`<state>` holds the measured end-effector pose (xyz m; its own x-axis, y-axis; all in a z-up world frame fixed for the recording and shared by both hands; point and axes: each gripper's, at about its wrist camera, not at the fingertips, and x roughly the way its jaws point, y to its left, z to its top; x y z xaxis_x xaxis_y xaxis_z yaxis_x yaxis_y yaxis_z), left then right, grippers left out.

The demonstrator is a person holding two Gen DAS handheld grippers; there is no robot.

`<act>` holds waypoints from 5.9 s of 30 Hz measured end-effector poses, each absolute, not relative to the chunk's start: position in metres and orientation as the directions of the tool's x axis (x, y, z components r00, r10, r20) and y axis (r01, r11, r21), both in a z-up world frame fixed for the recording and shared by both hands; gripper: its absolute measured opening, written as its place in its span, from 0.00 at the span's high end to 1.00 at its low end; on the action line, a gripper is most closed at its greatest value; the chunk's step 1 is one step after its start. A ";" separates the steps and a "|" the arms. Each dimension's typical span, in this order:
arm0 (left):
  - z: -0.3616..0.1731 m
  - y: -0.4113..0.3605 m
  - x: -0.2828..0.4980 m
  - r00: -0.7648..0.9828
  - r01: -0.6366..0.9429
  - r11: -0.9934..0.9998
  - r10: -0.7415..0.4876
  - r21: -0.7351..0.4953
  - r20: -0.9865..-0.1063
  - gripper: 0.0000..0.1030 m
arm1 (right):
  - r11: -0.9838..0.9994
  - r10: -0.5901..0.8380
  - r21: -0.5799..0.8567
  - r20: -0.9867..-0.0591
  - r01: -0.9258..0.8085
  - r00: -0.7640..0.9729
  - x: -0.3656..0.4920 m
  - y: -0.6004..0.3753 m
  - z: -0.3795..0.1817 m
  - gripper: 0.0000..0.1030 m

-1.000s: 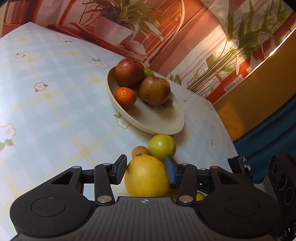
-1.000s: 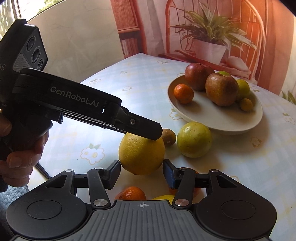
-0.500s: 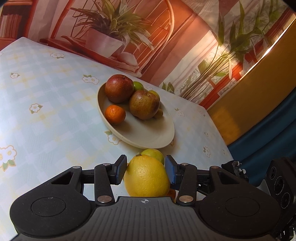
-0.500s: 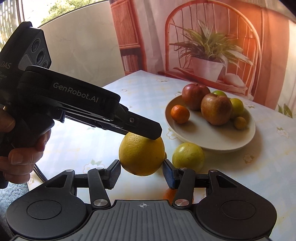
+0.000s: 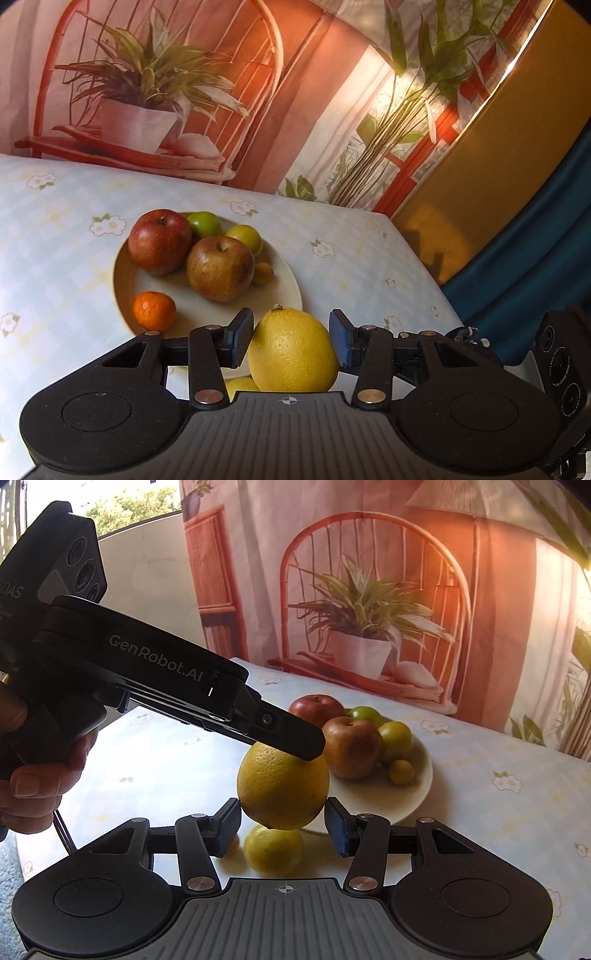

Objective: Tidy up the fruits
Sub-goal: 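Carry the yellow lemon onto the plate with the left gripper and open it, then move both open grippers back from the plate to the loose fruit, then move the open left gripper down to a tangerine on the table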

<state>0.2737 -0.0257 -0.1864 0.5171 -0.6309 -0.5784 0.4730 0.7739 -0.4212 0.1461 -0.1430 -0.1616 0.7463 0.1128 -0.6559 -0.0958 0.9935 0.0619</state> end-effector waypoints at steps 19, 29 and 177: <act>-0.208 -0.082 0.339 0.470 0.467 0.809 -0.568 -0.356 -0.676 0.54 | 0.993 0.118 0.098 -0.690 -0.069 0.715 0.191 -0.213 -0.199 0.55; -0.210 -0.091 0.349 0.475 0.461 0.819 -0.553 -0.342 -0.685 0.54 | 0.994 0.110 0.093 -0.688 -0.063 0.718 0.195 -0.219 -0.205 0.55; -0.221 0.047 0.180 0.615 0.427 0.860 -0.502 -0.279 -0.608 0.63 | 0.968 -0.134 0.064 -0.683 0.241 0.718 0.094 -0.129 -0.184 0.55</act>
<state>0.1800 0.0470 -0.2211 0.6147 -0.5022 -0.6082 0.4265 0.8603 -0.2793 0.0937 -0.1288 -0.1838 0.7179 -0.1341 -0.6831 0.2414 0.9683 0.0635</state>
